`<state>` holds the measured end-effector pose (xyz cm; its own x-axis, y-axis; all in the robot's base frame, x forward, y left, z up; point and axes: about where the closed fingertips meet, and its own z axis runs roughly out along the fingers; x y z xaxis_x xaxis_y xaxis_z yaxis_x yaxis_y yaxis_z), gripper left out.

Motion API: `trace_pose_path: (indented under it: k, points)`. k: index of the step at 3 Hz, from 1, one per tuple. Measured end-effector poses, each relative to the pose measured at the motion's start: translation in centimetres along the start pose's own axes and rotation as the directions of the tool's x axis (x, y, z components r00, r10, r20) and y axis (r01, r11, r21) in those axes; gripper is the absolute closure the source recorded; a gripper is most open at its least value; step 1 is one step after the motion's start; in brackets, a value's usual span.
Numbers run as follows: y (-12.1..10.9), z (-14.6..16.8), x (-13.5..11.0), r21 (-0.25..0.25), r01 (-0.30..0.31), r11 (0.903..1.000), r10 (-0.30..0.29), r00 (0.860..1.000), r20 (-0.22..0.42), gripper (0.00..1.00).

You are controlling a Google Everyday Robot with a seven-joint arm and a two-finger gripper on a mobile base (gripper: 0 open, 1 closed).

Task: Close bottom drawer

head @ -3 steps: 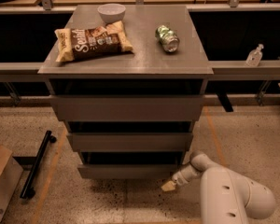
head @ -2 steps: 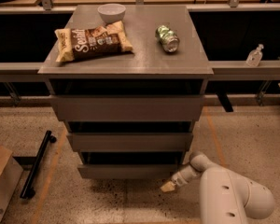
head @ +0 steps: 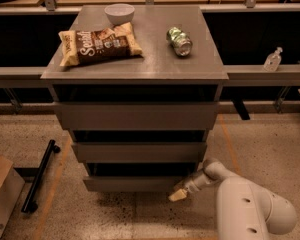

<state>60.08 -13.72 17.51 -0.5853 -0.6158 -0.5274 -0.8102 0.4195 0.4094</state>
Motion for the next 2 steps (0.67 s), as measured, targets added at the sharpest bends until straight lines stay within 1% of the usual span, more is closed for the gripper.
trace_pose_path:
  k: [1,2]
  points:
    - [-1.72,-1.03,-2.1,0.039,0.048,0.9981,-0.049,0.998,0.024,0.0]
    - [-1.72,-1.02,-2.1,0.039,0.048,0.9981,-0.049,0.998,0.024,0.0]
